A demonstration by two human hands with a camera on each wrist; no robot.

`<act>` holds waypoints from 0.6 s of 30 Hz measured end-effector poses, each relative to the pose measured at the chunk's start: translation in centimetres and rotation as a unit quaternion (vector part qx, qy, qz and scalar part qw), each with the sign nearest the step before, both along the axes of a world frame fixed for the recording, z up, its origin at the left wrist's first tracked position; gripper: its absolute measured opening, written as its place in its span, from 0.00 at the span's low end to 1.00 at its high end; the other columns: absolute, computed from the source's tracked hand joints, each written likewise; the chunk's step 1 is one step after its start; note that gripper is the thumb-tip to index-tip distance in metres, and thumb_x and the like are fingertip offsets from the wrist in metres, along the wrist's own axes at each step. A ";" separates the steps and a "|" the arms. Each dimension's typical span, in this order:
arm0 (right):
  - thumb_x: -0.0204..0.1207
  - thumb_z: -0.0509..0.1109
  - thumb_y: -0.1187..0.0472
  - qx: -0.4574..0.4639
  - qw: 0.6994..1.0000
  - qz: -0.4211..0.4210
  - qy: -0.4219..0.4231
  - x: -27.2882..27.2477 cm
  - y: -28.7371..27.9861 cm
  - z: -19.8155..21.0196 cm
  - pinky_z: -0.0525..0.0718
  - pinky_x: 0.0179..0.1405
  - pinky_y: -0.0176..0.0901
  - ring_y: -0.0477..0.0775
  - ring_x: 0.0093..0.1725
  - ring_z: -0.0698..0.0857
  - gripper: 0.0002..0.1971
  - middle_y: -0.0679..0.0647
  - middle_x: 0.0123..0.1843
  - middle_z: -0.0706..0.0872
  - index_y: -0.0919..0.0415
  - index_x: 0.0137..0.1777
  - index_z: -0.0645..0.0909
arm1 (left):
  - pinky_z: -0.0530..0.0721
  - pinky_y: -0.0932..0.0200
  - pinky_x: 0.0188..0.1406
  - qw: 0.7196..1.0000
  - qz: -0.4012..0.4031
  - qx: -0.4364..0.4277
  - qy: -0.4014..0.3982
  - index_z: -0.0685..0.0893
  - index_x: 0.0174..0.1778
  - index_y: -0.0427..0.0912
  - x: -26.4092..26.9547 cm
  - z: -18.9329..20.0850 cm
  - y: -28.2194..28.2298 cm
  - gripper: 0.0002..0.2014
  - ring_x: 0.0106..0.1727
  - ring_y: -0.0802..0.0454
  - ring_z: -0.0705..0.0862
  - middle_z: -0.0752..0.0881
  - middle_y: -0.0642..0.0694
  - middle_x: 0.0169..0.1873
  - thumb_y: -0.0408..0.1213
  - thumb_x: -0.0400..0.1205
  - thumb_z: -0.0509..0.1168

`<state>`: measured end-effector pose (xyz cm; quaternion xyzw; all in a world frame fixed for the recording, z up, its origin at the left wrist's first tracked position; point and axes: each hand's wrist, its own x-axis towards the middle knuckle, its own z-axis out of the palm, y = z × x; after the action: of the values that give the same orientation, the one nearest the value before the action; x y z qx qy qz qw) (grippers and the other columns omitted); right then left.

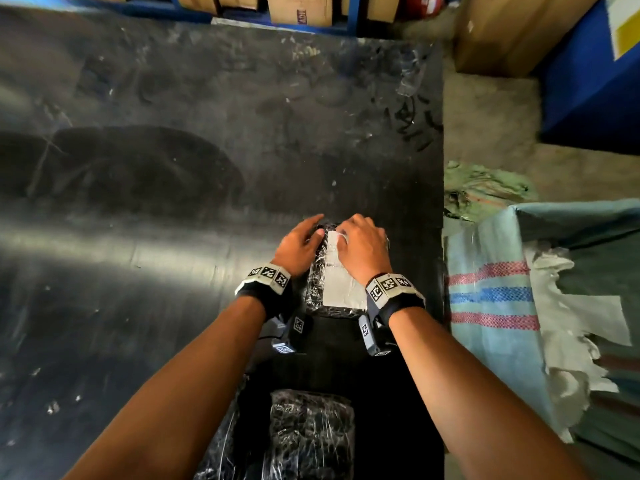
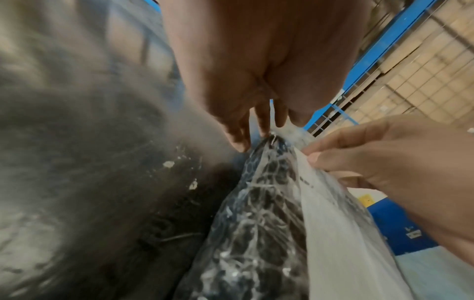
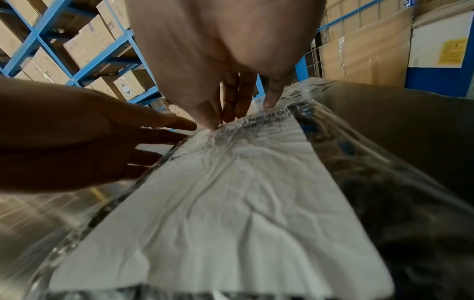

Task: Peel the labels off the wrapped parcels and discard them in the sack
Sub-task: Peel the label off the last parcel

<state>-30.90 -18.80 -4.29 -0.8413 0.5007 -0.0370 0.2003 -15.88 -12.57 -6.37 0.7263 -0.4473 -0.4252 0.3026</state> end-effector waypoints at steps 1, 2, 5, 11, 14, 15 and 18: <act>0.82 0.67 0.59 0.003 1.000 -0.006 -0.005 0.0 0.0 0.0 0.77 0.62 0.58 0.58 0.64 0.80 0.09 0.52 0.60 0.83 0.54 0.59 0.85 | 0.80 0.54 0.71 1.000 0.003 -0.004 0.000 0.79 0.75 0.49 -0.2 -0.5 -0.3 0.19 0.65 0.52 0.85 0.85 0.47 0.68 0.42 0.87 0.63; 0.82 0.67 0.59 0.005 1.000 -0.010 -0.007 0.1 -0.1 0.0 0.77 0.62 0.58 0.58 0.64 0.80 0.08 0.52 0.59 0.84 0.53 0.58 0.85 | 0.81 0.53 0.70 1.000 0.010 -0.007 0.004 0.81 0.73 0.49 -0.2 -0.9 -0.6 0.18 0.63 0.53 0.86 0.86 0.47 0.66 0.40 0.86 0.65; 0.83 0.67 0.58 0.006 1.000 -0.018 -0.003 0.5 -0.4 -0.1 0.77 0.61 0.59 0.59 0.63 0.80 0.06 0.53 0.59 0.84 0.53 0.56 0.84 | 0.84 0.55 0.65 0.999 0.028 -0.013 0.016 0.85 0.69 0.50 0.0 -1.7 -0.9 0.16 0.57 0.57 0.88 0.89 0.50 0.60 0.39 0.84 0.68; 0.84 0.66 0.61 0.003 1.000 -0.017 0.008 0.9 -0.4 -0.4 0.75 0.58 0.57 0.57 0.61 0.79 0.04 0.50 0.56 0.82 0.50 0.53 0.81 | 0.86 0.57 0.63 0.997 0.058 -0.023 0.048 0.88 0.65 0.52 0.3 -2.4 -1.0 0.15 0.54 0.59 0.89 0.91 0.53 0.55 0.39 0.81 0.72; 0.83 0.68 0.64 -0.011 1.000 -0.015 -0.002 0.6 0.2 -0.6 0.74 0.57 0.54 0.55 0.59 0.78 0.08 0.48 0.54 0.80 0.49 0.52 0.78 | 0.86 0.57 0.62 0.996 0.064 -0.024 0.054 0.88 0.63 0.53 0.3 -2.5 -1.0 0.15 0.54 0.60 0.89 0.91 0.54 0.54 0.40 0.81 0.72; 0.83 0.67 0.65 -0.016 1.000 -0.014 -0.007 0.5 0.4 -0.6 0.74 0.57 0.54 0.55 0.58 0.78 0.08 0.48 0.54 0.80 0.49 0.52 0.78 | 0.86 0.56 0.62 0.996 0.064 -0.026 0.053 0.88 0.63 0.53 0.3 -2.5 -1.0 0.15 0.54 0.60 0.89 0.91 0.54 0.54 0.40 0.81 0.72; 0.85 0.63 0.63 -0.028 0.999 -0.013 -0.037 -0.1 1.1 -0.5 0.75 0.59 0.54 0.56 0.57 0.78 0.05 0.50 0.54 0.81 0.52 0.52 0.78 | 0.86 0.53 0.63 0.996 0.066 -0.030 0.060 0.88 0.64 0.52 0.3 -2.5 -1.0 0.15 0.55 0.58 0.89 0.92 0.52 0.54 0.40 0.81 0.72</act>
<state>-30.99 -17.72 -4.78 -0.8382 0.5023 -0.0849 0.1946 -15.62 -13.57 -8.91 0.7181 -0.3922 -0.4333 0.3778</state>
